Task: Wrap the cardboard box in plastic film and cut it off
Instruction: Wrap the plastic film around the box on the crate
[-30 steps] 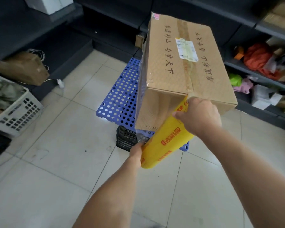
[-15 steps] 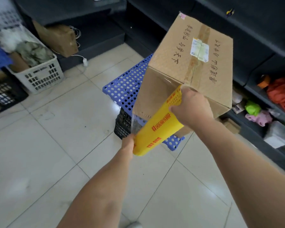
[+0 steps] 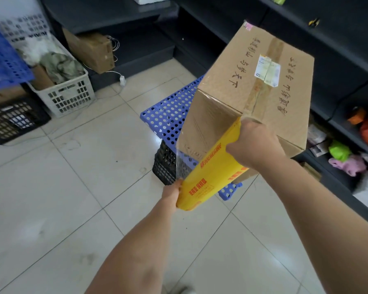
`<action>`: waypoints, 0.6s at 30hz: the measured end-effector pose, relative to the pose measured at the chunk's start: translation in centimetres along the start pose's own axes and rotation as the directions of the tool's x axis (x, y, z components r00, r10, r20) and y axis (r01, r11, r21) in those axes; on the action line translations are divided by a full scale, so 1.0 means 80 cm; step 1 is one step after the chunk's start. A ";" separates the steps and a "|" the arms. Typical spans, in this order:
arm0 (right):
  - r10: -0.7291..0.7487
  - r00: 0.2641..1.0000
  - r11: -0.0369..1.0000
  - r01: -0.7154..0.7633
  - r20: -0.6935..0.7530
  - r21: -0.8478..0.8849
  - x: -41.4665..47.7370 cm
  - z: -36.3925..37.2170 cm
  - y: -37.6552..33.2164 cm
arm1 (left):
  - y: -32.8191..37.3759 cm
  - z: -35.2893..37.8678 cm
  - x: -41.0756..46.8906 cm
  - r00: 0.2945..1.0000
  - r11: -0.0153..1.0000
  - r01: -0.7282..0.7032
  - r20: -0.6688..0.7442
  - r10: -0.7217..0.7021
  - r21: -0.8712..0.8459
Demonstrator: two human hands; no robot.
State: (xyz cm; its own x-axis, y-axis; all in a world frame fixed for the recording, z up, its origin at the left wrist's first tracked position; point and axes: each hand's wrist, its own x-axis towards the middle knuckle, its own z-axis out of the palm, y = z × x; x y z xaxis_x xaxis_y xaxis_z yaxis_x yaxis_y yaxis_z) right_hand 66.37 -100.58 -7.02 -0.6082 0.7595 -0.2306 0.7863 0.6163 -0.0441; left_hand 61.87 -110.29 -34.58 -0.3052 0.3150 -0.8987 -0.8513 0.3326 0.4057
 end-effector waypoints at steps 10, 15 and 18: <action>-0.012 1.000 0.996 0.012 0.006 -0.084 -0.011 -0.001 0.024 | -0.040 0.031 0.030 1.000 0.998 -0.012 -0.009 0.011 -0.056; -0.004 0.999 0.995 0.001 -0.035 -0.101 -0.012 0.005 0.065 | -0.051 0.066 -0.018 0.998 0.989 -0.033 -0.052 0.025 -0.142; -0.058 0.997 0.997 0.056 -0.046 -0.052 -0.012 0.002 0.088 | -0.064 0.088 -0.035 0.998 0.972 -0.040 -0.060 0.027 -0.231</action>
State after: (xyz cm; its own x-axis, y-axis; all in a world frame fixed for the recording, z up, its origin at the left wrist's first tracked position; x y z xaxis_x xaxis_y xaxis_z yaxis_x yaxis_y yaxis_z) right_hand 72.48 -97.00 -7.25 -0.6572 0.7312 -0.1826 0.7445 0.6676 -0.0061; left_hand 70.04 -106.62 -32.99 -0.3527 0.2699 -0.8960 -0.9142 0.1051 0.3915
